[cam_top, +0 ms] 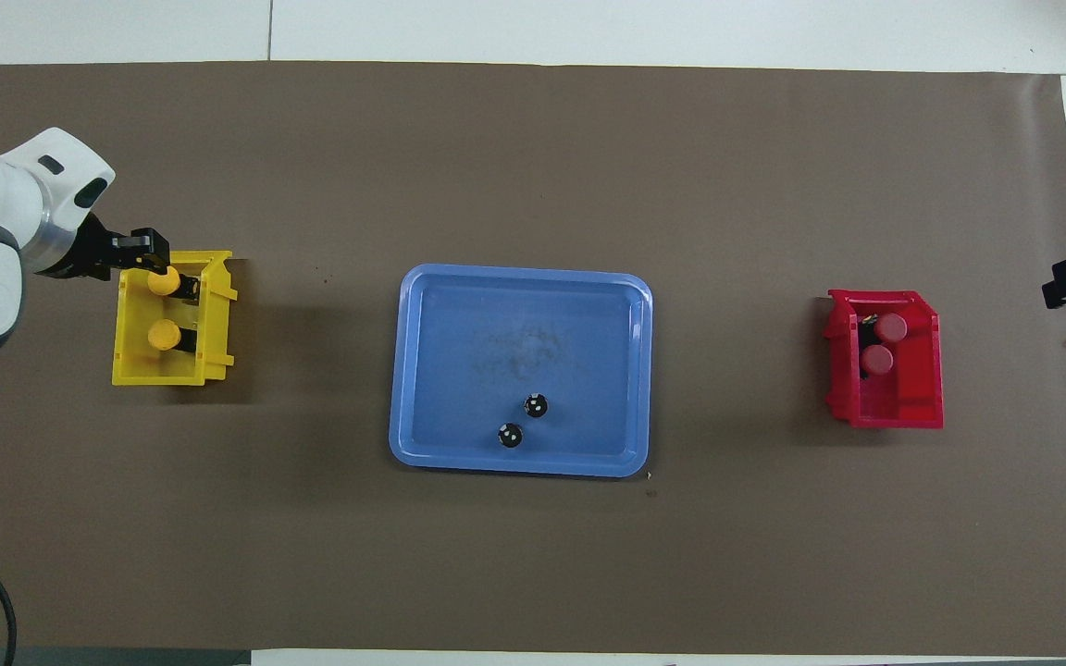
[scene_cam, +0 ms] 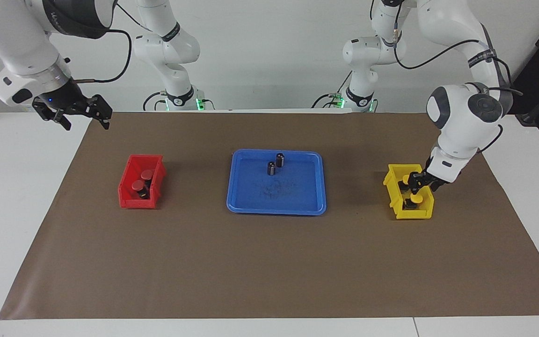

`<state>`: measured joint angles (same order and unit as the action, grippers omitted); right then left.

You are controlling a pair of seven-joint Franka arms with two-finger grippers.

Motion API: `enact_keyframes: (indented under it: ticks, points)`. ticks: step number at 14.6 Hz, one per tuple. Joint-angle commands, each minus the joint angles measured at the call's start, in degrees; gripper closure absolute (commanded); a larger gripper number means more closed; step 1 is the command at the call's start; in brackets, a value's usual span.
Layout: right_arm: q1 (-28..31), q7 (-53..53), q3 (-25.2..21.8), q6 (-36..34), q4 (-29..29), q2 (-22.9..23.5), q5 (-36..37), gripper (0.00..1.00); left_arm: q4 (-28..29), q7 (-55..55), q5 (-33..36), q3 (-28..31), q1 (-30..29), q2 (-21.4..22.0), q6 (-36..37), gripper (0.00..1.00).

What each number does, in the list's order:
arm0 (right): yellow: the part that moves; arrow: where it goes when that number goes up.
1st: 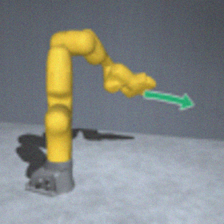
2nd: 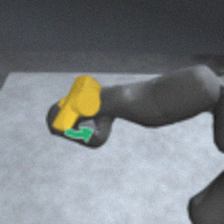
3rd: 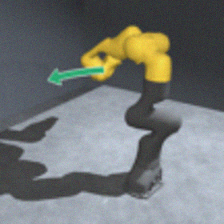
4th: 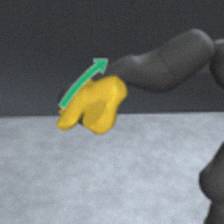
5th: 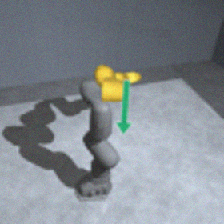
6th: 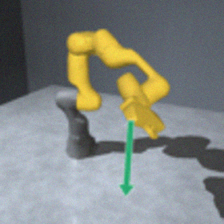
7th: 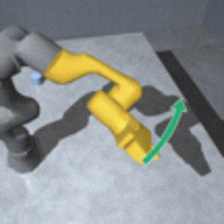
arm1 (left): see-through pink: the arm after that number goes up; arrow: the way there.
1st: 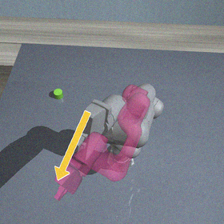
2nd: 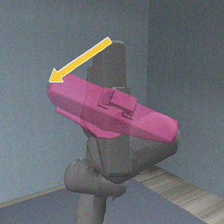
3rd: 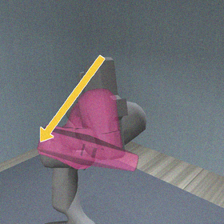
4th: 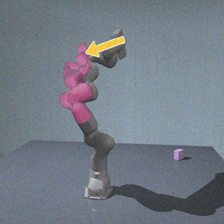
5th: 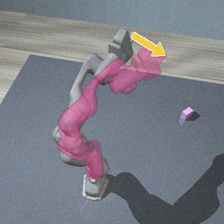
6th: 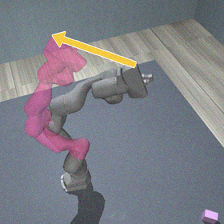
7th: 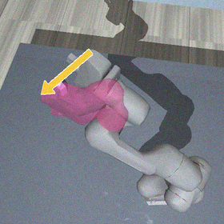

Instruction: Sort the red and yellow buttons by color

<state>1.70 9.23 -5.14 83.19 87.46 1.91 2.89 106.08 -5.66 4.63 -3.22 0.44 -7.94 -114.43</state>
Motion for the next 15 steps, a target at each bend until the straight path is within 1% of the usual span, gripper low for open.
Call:
enact_keyframes:
  ticks: [1, 3, 6, 7, 9, 12, 13, 15]
  points:
    - [-0.6, -1.1, -0.2, 0.1, 0.9, -0.8, -0.9, 0.00, -0.9, 4.2, 0.6, 0.1, -0.4, 4.1, 6.0, 0.00]
    - [-0.4, -1.0, -0.3, 0.6, 0.7, -0.6, -0.5, 0.00, -1.1, 6.6, 0.4, 0.1, -0.1, 7.2, 10.3, 0.00]
    - [0.1, -1.3, -0.2, 1.7, 0.3, -0.2, -1.0, 0.00, -1.2, 7.0, 0.3, -0.3, 0.3, 12.6, 14.6, 0.00]
    - [-0.1, -2.5, -0.2, 1.4, 0.3, -0.2, -0.9, 0.00, -1.3, 7.0, 0.2, -0.4, 0.2, 13.6, 16.2, 0.00]
    - [-0.4, -3.0, -0.2, 0.1, 0.5, -0.4, -0.9, 0.00, -2.5, 7.0, -1.6, -0.2, 0.3, 14.8, 19.8, 0.00]
    - [0.1, -3.1, -0.4, 0.7, 0.4, -0.3, -0.5, 0.00, -8.9, 7.0, -3.0, -0.4, 0.3, 14.4, 25.3, 0.00]
    - [0.1, -3.3, -0.5, 0.3, 0.4, -0.3, -0.7, 0.00, -10.0, 6.9, -4.5, -0.4, 0.3, 14.6, 25.4, 0.00]
    - [0.1, -4.2, -0.6, 0.7, 0.4, -0.3, -0.8, 0.00, -11.5, 6.8, -5.2, -0.5, 0.4, 14.4, 25.6, 0.00]
